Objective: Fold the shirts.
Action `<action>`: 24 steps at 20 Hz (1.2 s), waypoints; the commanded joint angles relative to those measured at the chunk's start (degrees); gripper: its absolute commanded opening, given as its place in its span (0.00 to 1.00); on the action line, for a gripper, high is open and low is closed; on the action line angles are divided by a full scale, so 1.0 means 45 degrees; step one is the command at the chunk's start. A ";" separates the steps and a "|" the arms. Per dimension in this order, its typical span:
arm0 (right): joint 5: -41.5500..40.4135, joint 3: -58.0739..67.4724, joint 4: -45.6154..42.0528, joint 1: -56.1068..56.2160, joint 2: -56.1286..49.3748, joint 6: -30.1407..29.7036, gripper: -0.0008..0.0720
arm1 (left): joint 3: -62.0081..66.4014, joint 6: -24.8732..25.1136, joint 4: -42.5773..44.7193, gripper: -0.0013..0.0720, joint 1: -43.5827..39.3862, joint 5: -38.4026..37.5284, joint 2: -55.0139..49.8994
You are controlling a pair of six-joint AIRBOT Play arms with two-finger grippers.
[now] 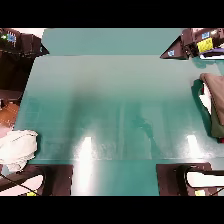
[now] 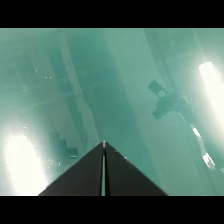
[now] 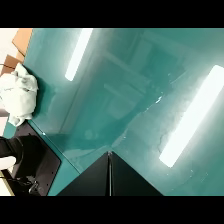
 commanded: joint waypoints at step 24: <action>0.0364 0.0005 0.0005 0.0039 0.0000 -0.0005 0.03 | 0.0005 0.2263 -0.0301 0.06 0.0000 0.9194 0.0000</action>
